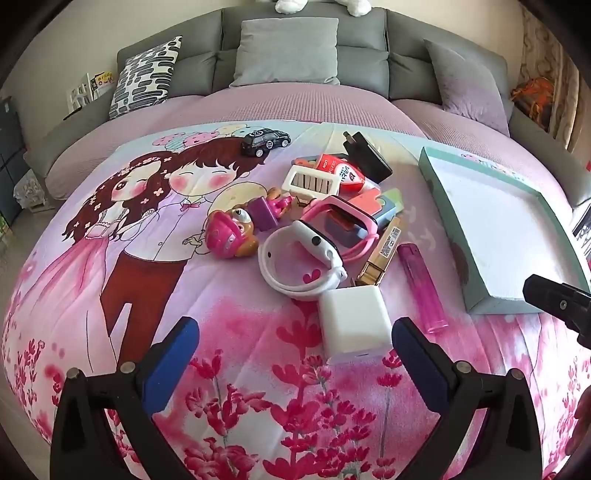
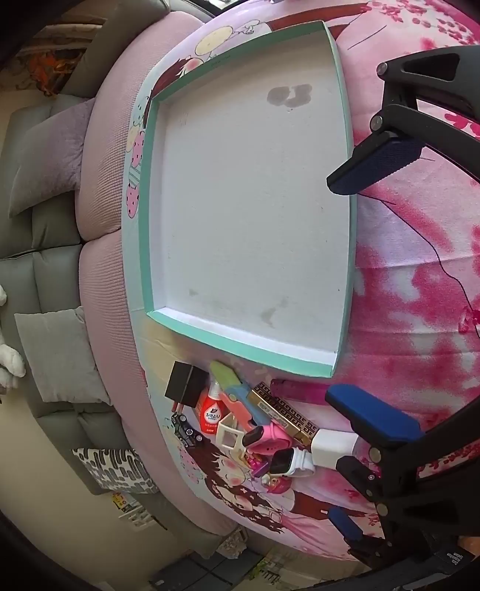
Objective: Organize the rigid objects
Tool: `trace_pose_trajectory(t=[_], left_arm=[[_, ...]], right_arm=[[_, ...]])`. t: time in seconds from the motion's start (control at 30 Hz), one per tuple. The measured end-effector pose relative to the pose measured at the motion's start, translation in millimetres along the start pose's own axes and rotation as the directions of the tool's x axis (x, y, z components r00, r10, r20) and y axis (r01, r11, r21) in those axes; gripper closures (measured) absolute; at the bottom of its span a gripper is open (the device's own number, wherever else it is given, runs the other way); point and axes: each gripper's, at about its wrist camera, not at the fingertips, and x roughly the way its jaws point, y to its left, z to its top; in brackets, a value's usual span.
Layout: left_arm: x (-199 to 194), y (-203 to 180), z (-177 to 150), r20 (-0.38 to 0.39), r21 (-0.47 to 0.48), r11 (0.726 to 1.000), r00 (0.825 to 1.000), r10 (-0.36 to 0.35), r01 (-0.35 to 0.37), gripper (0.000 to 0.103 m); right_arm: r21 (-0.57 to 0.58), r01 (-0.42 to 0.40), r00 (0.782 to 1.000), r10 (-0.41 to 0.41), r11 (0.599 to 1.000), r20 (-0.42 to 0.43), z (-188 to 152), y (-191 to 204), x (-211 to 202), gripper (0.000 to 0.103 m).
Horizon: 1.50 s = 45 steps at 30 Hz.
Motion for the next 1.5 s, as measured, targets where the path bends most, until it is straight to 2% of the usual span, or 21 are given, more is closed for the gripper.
trace_pose_trajectory(t=[0.17,1.5], left_arm=[[5.4,-7.0,1.3,-0.002,-0.005,1.000,1.000,0.019,-0.019,0.000],[2.6,0.2,4.0,0.003,-0.052,0.999,1.000,0.000,0.000,0.000]], right_arm=[[-0.002,0.006,1.000,-0.006,1.000,0.005,0.6,0.0,1.4,0.000],[-0.020,0.027,1.000,-0.027,0.999,0.004,0.2,-2.8,-0.1,0.000]])
